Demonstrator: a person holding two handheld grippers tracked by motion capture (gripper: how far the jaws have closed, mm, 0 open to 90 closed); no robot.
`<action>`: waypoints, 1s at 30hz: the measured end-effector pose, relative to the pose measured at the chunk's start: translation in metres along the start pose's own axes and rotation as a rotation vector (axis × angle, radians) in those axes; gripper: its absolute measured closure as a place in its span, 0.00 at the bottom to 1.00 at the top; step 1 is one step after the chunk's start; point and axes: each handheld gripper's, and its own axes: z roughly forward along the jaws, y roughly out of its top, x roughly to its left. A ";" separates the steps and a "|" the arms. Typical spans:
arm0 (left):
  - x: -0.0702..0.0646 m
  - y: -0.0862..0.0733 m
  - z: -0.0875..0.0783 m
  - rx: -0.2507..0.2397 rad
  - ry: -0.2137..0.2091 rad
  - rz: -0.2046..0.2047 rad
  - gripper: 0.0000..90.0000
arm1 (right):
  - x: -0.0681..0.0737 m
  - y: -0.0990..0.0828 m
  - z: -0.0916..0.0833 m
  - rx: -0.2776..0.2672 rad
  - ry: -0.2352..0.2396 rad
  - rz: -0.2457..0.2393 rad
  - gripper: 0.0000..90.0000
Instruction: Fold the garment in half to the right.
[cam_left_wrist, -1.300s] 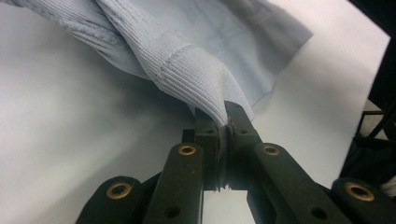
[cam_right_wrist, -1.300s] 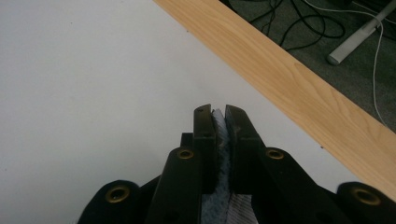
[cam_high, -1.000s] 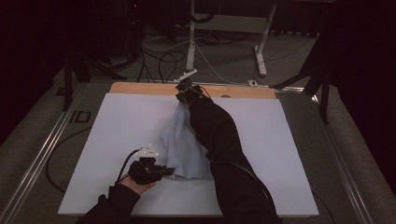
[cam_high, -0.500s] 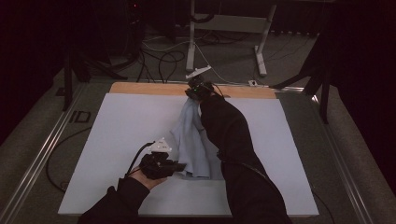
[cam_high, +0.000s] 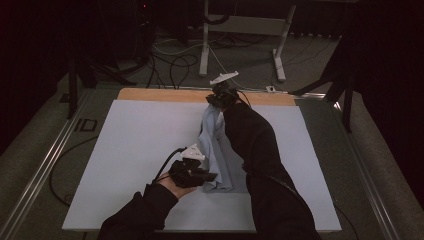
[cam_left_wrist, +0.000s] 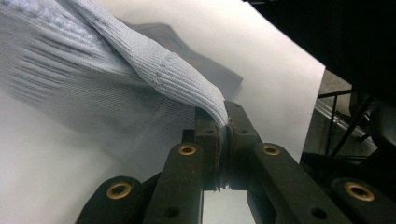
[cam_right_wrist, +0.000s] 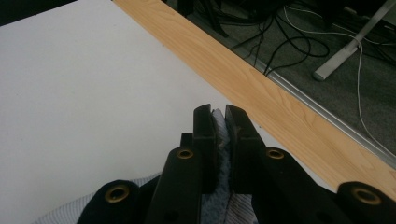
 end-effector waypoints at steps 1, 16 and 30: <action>-0.001 0.002 0.002 0.001 -0.001 0.003 0.96 | -0.001 -0.001 -0.001 -0.004 -0.002 0.004 0.94; -0.013 0.016 0.035 0.020 -0.021 0.013 0.96 | -0.023 -0.021 -0.012 -0.004 0.002 0.020 0.93; -0.018 0.015 0.079 0.038 -0.002 -0.010 0.96 | -0.031 -0.035 -0.003 0.014 0.039 0.015 0.93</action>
